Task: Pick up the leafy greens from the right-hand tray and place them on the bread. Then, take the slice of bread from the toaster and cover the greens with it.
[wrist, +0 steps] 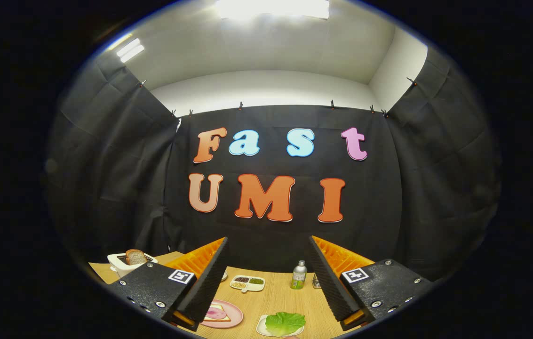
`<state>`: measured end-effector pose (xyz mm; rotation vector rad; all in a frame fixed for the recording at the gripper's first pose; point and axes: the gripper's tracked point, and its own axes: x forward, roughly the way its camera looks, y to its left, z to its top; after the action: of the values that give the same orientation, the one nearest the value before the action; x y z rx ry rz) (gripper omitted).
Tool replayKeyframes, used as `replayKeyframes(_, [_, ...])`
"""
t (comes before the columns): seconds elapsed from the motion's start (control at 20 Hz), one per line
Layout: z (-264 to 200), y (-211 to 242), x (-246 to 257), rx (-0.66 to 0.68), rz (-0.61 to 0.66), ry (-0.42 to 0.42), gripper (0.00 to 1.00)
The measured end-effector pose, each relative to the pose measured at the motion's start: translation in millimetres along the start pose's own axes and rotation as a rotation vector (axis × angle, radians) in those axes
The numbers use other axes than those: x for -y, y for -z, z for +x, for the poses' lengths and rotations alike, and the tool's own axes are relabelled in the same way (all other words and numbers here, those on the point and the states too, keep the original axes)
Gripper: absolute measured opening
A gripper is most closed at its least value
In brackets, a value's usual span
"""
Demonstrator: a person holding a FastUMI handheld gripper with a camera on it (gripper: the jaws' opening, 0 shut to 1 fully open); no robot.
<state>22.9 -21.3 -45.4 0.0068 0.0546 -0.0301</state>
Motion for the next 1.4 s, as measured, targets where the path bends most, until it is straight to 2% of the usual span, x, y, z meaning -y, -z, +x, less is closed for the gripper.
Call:
replayKeyframes(0.25, [15,30,8,-0.079,0.001,0.021,0.98])
replayKeyframes(0.5, [26,68,8,-0.207,0.022,-0.002,0.98])
replayKeyframes(0.8, [34,128,7,-0.396,0.018,-0.012,0.98])
replayKeyframes(1.05, [35,181,-8,-0.583,0.057,-0.06,0.99])
replayKeyframes(1.4, [35,238,-13,-0.766,0.077,-0.075,0.99])
